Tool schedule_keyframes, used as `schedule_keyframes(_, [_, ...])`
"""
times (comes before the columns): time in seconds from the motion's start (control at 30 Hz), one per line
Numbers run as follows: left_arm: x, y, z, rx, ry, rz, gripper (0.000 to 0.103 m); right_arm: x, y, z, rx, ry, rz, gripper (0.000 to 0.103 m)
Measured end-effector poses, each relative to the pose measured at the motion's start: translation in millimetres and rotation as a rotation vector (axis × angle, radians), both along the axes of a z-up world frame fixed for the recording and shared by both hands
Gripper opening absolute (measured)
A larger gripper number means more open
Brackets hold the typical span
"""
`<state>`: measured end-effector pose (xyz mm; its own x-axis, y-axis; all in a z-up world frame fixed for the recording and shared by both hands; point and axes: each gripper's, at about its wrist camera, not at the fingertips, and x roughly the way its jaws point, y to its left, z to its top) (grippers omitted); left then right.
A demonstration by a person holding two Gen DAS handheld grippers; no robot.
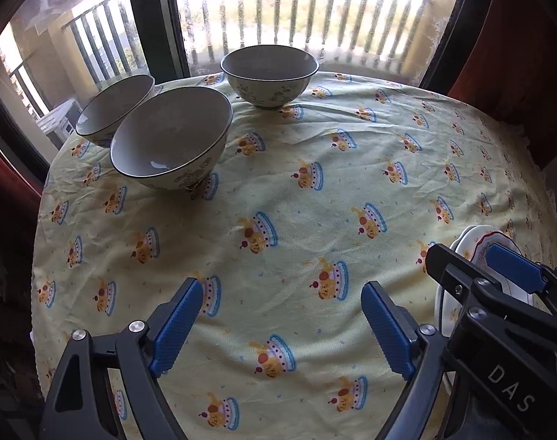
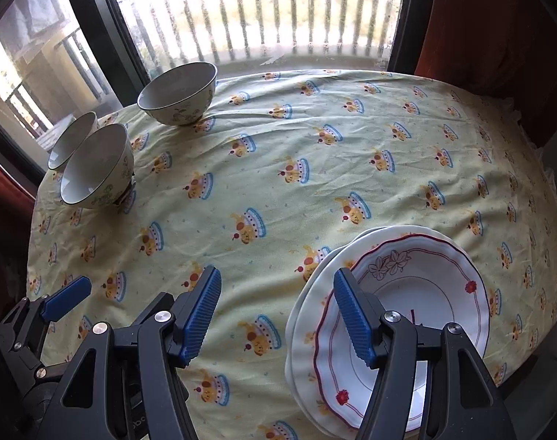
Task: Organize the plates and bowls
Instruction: 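Move both grippers to a large green-rimmed white bowl, then close both grippers on the rim of the green-rimmed bowl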
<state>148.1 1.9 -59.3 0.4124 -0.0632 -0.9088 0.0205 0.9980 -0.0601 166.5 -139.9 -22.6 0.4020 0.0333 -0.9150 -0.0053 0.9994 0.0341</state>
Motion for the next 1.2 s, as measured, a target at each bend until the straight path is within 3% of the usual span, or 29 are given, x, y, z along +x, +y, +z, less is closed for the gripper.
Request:
schedule_keyframes(0.5, [53,103,12,0.103,-0.109,0.08,0.085,51,110,14,-0.023,-0.103,-0.003,0.067])
schedule_keyframes(0.7, [82,131,5,0.089,-0.103,0.123,0.082,82,136,9,-0.003,-0.11,-0.013,0.067])
schedule_keyframes(0.9, [109,138,-11,0.086,-0.081,0.146,0.072,112,146,-8,-0.002,-0.09,-0.034,0.067])
schedule_keyframes(1.13, [128,145,-36,0.059,-0.033,0.186,0.053,135,156,-33,0.003,-0.061,-0.019,0.052])
schedule_keyframes(1.2, [132,146,-42,0.06,-0.023,0.191,0.052,141,159,-40,0.008,-0.051,-0.014,0.049])
